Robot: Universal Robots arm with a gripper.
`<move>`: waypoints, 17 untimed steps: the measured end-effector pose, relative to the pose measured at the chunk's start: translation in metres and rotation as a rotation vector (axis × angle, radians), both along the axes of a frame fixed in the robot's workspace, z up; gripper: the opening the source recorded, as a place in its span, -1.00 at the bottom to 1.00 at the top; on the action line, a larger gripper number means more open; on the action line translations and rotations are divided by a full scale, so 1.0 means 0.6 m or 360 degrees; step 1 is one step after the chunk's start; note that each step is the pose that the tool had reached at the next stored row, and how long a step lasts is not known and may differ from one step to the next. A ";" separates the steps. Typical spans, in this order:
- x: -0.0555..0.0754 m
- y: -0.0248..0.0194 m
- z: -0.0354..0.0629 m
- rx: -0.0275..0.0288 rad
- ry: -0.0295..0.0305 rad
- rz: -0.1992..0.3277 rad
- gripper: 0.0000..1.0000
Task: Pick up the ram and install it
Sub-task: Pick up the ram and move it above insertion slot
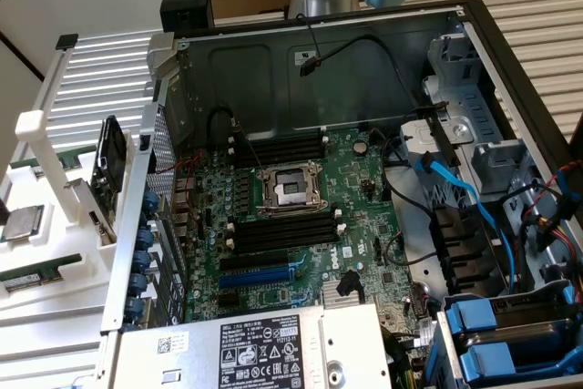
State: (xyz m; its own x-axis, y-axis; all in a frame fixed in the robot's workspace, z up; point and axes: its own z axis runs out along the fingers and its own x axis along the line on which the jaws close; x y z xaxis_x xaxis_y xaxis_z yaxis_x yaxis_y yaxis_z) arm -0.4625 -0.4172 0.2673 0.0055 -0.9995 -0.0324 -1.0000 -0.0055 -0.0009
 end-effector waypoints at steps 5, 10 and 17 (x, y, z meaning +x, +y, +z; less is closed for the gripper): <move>0.000 -0.0030 -0.015 0.00016 0.00000 0.0000 -0.79; 0.000 -0.0043 -0.031 0.00017 0.00000 0.0002 -0.79; 0.000 -0.0044 -0.052 0.00016 0.00002 0.0006 -0.79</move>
